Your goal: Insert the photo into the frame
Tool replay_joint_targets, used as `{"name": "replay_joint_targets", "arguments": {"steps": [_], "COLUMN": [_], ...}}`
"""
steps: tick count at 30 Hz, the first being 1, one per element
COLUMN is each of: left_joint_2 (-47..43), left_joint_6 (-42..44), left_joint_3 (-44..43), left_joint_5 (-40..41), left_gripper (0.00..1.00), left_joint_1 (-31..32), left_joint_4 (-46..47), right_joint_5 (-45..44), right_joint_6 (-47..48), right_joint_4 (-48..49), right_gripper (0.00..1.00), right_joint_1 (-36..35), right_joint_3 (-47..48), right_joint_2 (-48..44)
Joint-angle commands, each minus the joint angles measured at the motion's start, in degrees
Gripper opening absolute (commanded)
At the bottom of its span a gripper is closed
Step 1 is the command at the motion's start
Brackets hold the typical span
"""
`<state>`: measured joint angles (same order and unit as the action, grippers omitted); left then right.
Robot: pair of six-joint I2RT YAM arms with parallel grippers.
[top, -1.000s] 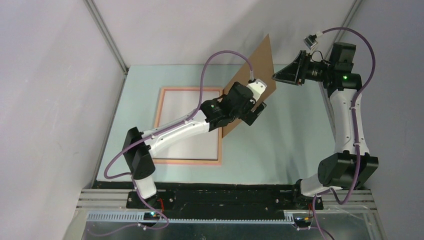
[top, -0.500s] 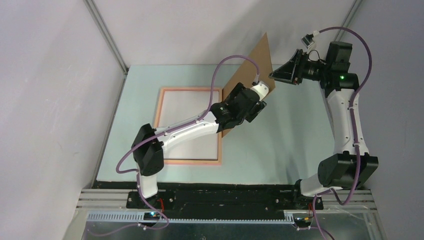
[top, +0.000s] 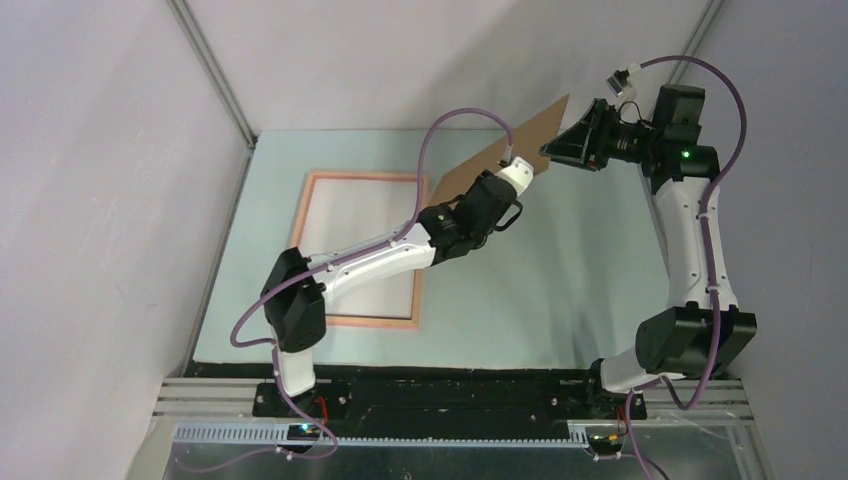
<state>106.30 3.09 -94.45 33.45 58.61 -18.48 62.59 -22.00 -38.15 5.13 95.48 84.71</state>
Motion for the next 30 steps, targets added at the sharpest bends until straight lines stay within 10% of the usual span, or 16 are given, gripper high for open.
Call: {"name": "replay_joint_targets", "arguments": {"steps": [1, 10, 19, 30], "left_joint_2": [-2.8, -3.7, -9.0, -23.5], "left_joint_6": [3.7, 4.2, 2.0, 0.1], "left_joint_3": [0.2, -0.9, -2.3, -1.2], "left_joint_5": [-1.9, -2.7, -9.6, -31.4], "left_gripper": [0.35, 0.01, 0.00, 0.00], "left_joint_1": [1.3, 1.2, -2.5, -13.3], "left_joint_4": [1.1, 0.9, -2.2, -7.6], "right_joint_5": [2.2, 2.3, 2.7, -8.0], "right_joint_6": [1.0, 1.7, 1.8, 11.9], "right_joint_4": [0.1, -0.8, 1.1, 0.3], "right_gripper": [0.62, 0.71, 0.96, 0.99], "right_joint_1": [-0.2, 2.9, 10.5, 10.3], "right_joint_3": [4.6, 5.5, 6.3, 0.5], "right_joint_2": [-1.1, -1.8, -5.8, -10.9]}}
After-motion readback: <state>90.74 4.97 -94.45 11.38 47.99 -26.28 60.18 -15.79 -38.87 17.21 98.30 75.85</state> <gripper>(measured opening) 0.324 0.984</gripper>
